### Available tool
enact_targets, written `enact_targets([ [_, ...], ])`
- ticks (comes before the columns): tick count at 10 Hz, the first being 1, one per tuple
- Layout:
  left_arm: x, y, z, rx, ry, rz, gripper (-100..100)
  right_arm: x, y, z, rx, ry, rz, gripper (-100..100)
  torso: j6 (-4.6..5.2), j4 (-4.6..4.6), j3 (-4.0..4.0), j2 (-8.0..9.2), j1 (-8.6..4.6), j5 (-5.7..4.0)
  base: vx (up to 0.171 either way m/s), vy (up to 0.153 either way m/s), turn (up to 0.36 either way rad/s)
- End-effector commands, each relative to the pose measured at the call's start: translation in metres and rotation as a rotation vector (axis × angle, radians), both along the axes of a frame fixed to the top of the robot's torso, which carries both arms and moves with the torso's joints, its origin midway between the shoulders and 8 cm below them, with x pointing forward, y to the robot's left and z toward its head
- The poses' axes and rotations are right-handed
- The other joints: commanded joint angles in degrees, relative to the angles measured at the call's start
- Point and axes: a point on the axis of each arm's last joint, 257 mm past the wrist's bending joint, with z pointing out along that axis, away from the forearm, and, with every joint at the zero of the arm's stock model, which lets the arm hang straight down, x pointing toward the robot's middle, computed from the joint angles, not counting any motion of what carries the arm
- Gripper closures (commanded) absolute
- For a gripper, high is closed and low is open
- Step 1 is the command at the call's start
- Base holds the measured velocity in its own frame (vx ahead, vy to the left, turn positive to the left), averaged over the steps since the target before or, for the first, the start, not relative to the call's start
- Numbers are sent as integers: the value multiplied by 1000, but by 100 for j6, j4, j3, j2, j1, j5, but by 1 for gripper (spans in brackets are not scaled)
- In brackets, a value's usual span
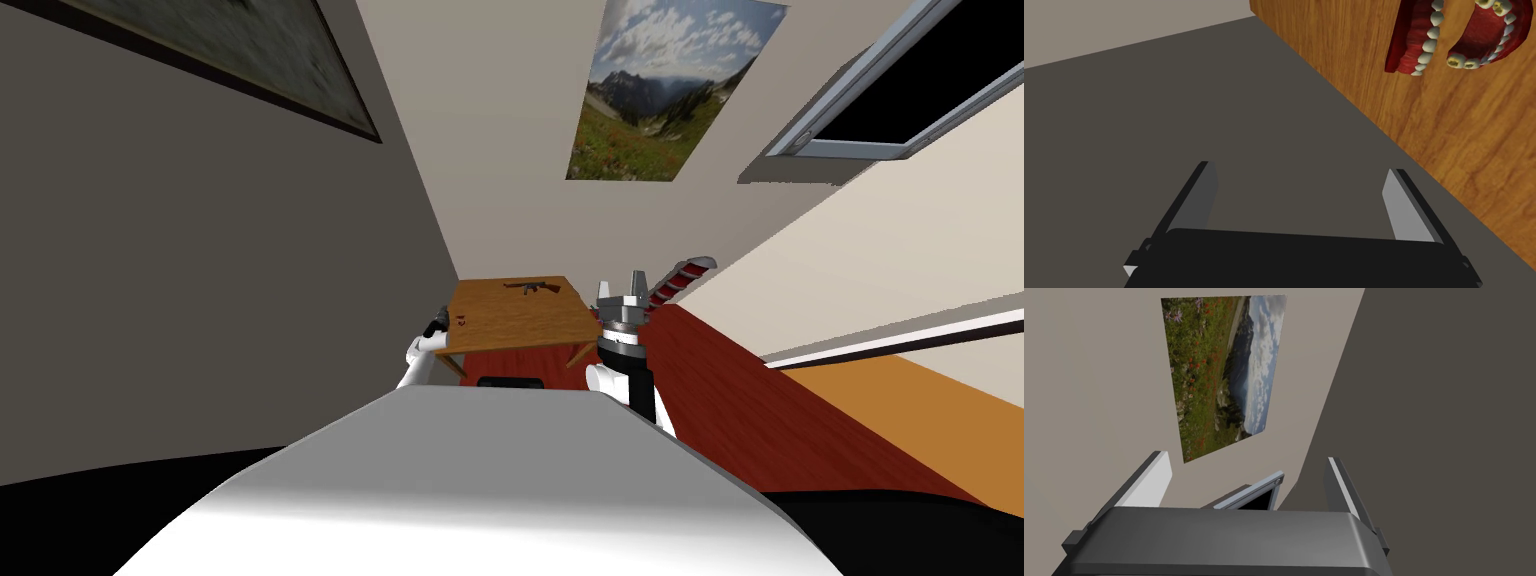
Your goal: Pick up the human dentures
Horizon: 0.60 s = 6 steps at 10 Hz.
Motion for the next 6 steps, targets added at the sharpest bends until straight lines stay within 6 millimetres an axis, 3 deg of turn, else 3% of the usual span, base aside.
enact_targets([
  [1,0,0,-5,-5,11,1,-100,0,0,0,0,0,0,0,0,0,0,0,0,0,2,0,11],
  [6,-8,-17,-55,-92,159,21,-100,0,0,0,0,0,0,0,1,-1,-2,-3,-1,0,11,-1,-87],
])
